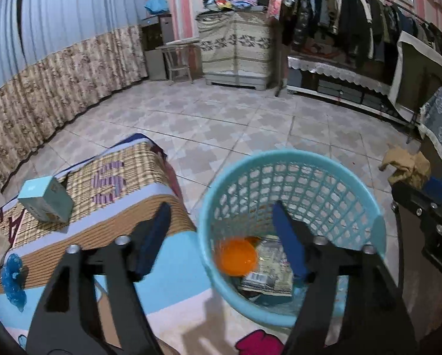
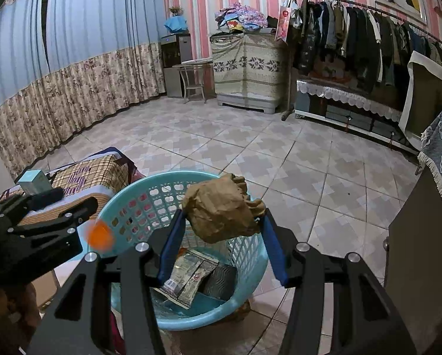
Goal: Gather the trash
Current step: 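Open the left tool to drop the bowl while the right tool drops the paper, then move both tools back over the bed toward the blue plastic bag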
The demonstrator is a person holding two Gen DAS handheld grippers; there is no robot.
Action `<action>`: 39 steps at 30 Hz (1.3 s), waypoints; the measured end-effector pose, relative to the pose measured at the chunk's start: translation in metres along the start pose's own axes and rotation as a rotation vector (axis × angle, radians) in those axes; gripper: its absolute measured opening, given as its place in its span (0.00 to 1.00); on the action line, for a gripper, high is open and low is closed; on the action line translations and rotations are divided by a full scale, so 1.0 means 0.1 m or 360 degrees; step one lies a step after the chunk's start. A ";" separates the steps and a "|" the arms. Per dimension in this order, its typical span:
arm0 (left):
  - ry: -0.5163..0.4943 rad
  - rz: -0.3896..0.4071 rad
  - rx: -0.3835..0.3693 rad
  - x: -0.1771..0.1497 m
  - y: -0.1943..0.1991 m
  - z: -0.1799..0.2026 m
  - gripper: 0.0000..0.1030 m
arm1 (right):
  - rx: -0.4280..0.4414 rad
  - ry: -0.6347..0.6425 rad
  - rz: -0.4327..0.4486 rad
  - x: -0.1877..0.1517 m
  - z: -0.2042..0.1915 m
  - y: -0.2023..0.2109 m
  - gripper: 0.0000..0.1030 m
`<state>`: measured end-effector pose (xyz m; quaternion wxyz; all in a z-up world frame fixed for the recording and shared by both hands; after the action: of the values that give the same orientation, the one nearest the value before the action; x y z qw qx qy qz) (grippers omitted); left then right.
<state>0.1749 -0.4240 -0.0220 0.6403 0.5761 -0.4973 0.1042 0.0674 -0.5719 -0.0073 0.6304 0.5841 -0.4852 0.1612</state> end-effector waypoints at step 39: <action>0.0186 0.0061 0.0264 -0.45 0.61 -1.13 0.95 | 0.0067 0.0088 0.0031 -0.10 -0.63 0.03 0.89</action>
<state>0.1686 -0.2902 0.0004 0.6163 0.6104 -0.4596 0.1908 0.0866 -0.5106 -0.0038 0.6295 0.5878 -0.4698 0.1937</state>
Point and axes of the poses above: each gripper's, at about its wrist camera, not at the fingertips, and y roughly against the way its jaws point, z to its right, x to its top, the point moved 3 cm from there along -y, roughly the way its jaws point, and after that the axes turned 8 degrees about x, right-handed, at the moved point
